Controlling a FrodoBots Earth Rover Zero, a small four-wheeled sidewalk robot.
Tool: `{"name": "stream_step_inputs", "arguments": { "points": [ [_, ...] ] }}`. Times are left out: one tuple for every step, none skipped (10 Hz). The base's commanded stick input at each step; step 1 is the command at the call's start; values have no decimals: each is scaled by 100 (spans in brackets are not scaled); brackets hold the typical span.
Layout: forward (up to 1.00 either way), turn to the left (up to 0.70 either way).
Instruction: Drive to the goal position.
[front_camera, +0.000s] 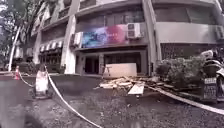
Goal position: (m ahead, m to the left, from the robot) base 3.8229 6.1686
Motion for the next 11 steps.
{"name": "stream_step_inputs", "arguments": {
  "points": [
    [70,0],
    [70,0],
    [70,0],
    [70,14],
    [70,14],
    [70,14],
    [70,14],
    [70,14],
    [70,14],
    [70,14],
    [68,13]
  ]
}}
